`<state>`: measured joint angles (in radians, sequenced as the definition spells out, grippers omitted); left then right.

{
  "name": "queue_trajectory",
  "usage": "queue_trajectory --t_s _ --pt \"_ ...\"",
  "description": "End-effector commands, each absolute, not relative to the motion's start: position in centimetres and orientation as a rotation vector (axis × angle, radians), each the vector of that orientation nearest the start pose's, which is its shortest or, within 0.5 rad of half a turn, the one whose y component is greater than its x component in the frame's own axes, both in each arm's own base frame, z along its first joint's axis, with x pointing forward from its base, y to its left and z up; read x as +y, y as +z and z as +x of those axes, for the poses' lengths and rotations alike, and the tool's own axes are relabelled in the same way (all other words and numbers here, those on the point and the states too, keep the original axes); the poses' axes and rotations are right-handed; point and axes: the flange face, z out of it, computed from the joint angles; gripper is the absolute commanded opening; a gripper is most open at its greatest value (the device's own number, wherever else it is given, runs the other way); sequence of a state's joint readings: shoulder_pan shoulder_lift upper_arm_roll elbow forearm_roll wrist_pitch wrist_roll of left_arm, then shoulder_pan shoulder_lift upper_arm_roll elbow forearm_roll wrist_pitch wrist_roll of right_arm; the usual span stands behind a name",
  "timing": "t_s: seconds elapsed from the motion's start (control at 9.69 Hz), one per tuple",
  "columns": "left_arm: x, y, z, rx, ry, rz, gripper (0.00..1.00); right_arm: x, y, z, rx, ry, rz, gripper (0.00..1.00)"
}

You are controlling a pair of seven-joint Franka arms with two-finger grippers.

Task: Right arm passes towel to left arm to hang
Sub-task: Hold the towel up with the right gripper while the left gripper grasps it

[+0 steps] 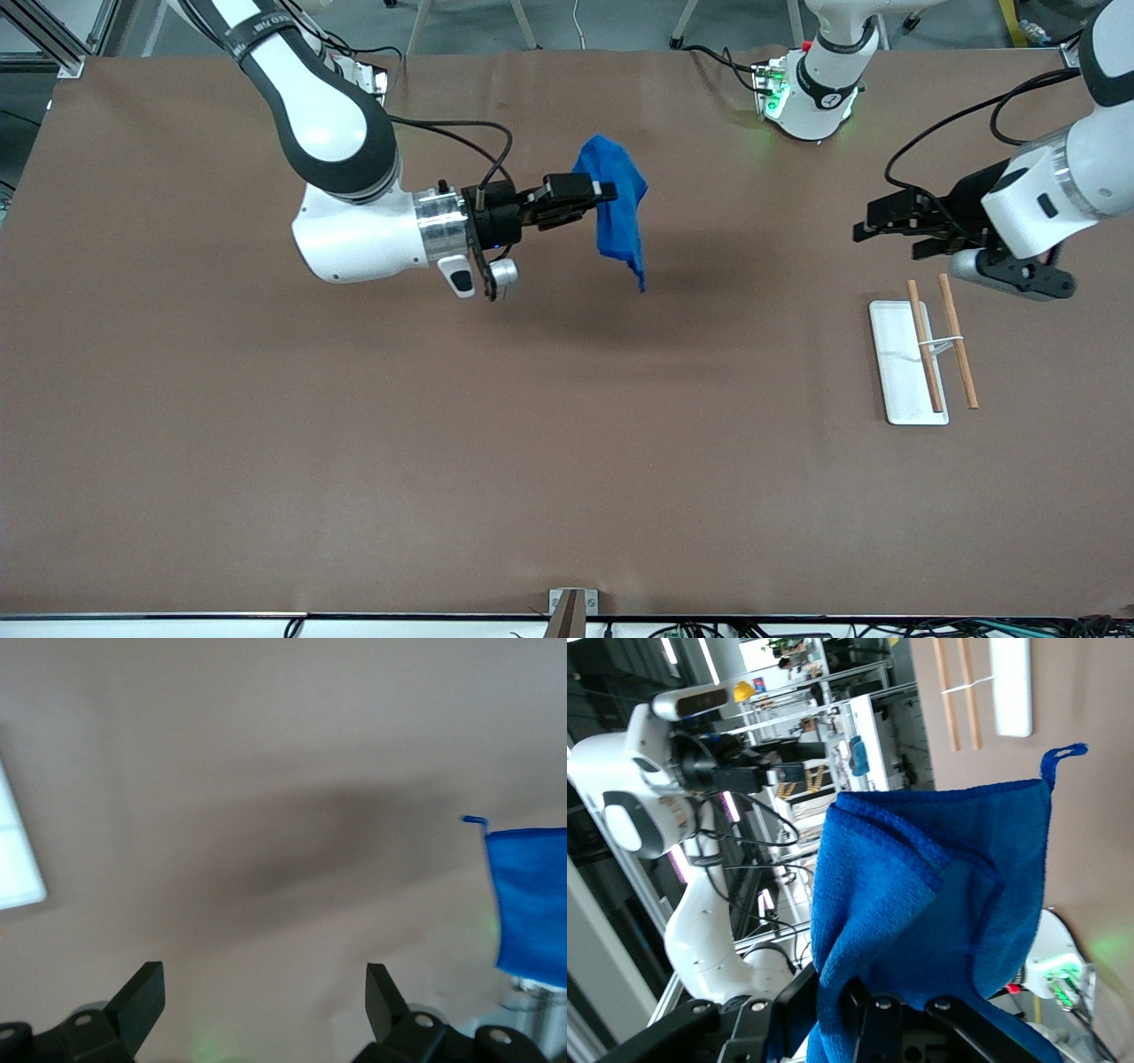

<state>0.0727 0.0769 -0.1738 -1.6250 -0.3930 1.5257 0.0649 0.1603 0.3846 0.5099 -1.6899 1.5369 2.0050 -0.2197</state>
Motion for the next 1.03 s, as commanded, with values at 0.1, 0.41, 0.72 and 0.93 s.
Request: queue_trajectory --t_s 0.1,0.41,0.72,0.93 --pt "-11.5 50.7 54.4 0.34 0.583 -3.714 0.97 46.0 43.3 50.8 -0.008 0.348 -1.469 0.0" --pt "-13.2 47.3 53.1 0.327 0.76 -3.846 0.97 48.3 40.3 50.0 -0.02 0.263 -1.342 0.0" --pt "-14.2 42.8 51.9 0.288 0.885 -3.987 0.95 49.8 41.5 49.3 -0.003 0.25 -1.265 0.0" --pt "-14.5 39.1 51.3 0.375 0.919 -4.129 0.93 49.9 42.1 49.6 -0.002 0.24 -1.251 0.0"
